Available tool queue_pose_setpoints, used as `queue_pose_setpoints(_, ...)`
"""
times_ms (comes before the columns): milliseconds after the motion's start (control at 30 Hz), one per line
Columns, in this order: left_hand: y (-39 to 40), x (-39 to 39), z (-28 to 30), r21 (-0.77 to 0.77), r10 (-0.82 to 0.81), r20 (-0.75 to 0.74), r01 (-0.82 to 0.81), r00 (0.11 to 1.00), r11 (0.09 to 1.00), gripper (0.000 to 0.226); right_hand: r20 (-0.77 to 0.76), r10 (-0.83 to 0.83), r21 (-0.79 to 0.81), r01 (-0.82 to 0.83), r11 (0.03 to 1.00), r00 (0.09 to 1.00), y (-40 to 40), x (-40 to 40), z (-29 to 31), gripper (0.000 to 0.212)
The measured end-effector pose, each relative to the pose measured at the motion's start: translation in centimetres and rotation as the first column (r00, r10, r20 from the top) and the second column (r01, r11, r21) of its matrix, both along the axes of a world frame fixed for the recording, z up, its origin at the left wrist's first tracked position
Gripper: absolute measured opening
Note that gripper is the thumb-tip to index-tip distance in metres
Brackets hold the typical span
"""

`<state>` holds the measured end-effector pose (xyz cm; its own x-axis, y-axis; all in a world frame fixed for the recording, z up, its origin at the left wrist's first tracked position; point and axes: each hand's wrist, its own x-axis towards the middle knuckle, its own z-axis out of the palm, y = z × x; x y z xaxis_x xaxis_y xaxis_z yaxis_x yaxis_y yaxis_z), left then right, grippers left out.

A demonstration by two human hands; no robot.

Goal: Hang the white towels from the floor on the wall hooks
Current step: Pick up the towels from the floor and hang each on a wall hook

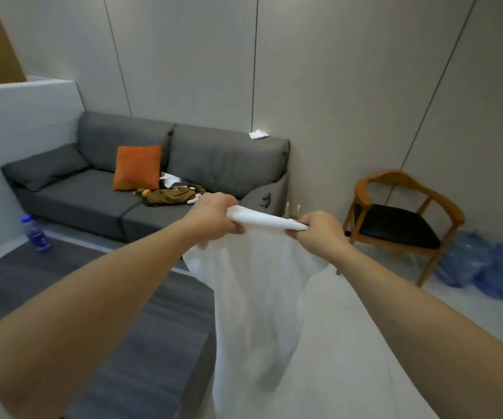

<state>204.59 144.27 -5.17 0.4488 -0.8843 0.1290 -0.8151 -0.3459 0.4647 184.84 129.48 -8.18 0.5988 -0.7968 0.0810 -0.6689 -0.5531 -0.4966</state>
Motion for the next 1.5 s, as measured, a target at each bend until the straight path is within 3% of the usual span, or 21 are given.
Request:
queue_pose_setpoints(133, 0.3, 6.1, -0.7, -0.116, 0.221, 0.094, -0.21, 0.971, 0.971, 0.038, 0.077, 0.172, 0.022, -0.174, 0.984, 0.982, -3.3, 8.5, -0.3, 0.032)
queue_pose_setpoints(233, 2.4, 9.8, -1.0, -0.155, 0.432, 0.094, -0.416, 0.897, 0.896, 0.035, 0.133, 0.371, -0.009, -0.373, 0.928, 0.919, -3.9, 15.7, -0.3, 0.03)
queue_pose_setpoints(433, 7.7, 12.3, 0.6, -0.187, 0.818, 0.086, -0.797, 0.569, 0.574, 0.008, 0.164, 0.708, -0.074, -0.707, 0.703, 0.687, -2.8, 25.8, 1.9, 0.02)
queue_pose_setpoints(567, 10.4, 11.3, 1.9, -0.253, 0.928, 0.102, -0.893, 0.358, 0.372, 0.009, 0.173, 0.82, -0.145, -0.809, 0.57, 0.546, -1.2, 29.3, 3.6, 0.018)
queue_pose_setpoints(733, 13.2, 10.0, 2.5, -0.273, 0.975, 0.133, -0.939, 0.178, 0.209, 0.011, 0.174, 0.862, -0.181, -0.845, 0.503, 0.476, 0.4, 32.5, 5.0, 0.023)
queue_pose_setpoints(1000, 17.8, 13.6, 3.1, -0.347, 0.995, 0.081, -0.934, 0.065, 0.089, 0.008, 0.177, 0.895, -0.241, -0.863, 0.443, 0.41, 4.2, 39.9, 7.3, 0.025)
queue_pose_setpoints(1267, 23.0, 23.4, 2.6, -0.307, 0.998, 0.042, -0.95, 0.043, 0.054, 0.012, 0.193, 0.858, -0.173, -0.844, 0.508, 0.476, 8.6, 50.3, 5.3, 0.04)
queue_pose_setpoints(1500, 29.1, 34.5, 0.2, -0.196, 1.0, 0.002, -0.981, 0.001, 0.001, 0.007, 0.139, 0.849, -0.131, -0.84, 0.526, 0.509, 13.9, 61.7, 3.4, 0.026)
